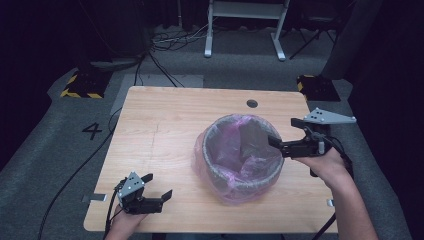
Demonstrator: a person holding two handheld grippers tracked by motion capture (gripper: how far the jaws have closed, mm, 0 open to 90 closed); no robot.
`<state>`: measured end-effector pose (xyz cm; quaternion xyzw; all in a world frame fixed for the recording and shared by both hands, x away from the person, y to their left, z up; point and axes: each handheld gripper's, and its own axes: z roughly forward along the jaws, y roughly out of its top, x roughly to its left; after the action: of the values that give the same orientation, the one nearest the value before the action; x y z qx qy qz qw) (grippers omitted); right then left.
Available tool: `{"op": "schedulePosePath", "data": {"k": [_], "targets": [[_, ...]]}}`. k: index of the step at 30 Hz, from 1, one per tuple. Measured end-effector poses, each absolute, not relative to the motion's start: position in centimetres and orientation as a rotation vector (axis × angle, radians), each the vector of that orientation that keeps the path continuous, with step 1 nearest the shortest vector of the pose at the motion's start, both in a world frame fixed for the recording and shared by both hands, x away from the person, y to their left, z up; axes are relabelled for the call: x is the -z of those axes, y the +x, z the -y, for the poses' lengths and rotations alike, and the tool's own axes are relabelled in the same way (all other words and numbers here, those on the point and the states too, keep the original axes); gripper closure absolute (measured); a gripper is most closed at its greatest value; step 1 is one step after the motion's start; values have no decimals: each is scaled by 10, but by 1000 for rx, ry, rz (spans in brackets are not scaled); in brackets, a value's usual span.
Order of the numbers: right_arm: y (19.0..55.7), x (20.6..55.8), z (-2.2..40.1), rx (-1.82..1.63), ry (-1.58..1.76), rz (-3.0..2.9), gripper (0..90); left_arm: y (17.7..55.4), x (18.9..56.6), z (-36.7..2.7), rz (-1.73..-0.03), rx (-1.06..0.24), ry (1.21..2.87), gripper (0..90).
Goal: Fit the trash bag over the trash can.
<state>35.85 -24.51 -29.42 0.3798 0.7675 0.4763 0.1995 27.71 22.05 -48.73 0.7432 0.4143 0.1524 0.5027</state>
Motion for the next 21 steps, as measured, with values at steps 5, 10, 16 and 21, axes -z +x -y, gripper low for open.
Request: {"op": "schedulePosePath", "data": {"k": [5, 10, 16, 21], "targets": [[353, 308, 264, -1340, 1097, -2114, 0, 277, 488, -220, -1004, -372, 1794, 61], [349, 325, 283, -1349, 1160, -2083, 0, 277, 488, -220, -1004, -370, 1800, 60], [346, 352, 304, -1340, 1241, -2053, 0, 278, 488, -219, -1004, -367, 1803, 60], [343, 375, 318, -1309, 1301, -2037, 0, 278, 488, -220, -1004, -372, 1800, 60]]}}
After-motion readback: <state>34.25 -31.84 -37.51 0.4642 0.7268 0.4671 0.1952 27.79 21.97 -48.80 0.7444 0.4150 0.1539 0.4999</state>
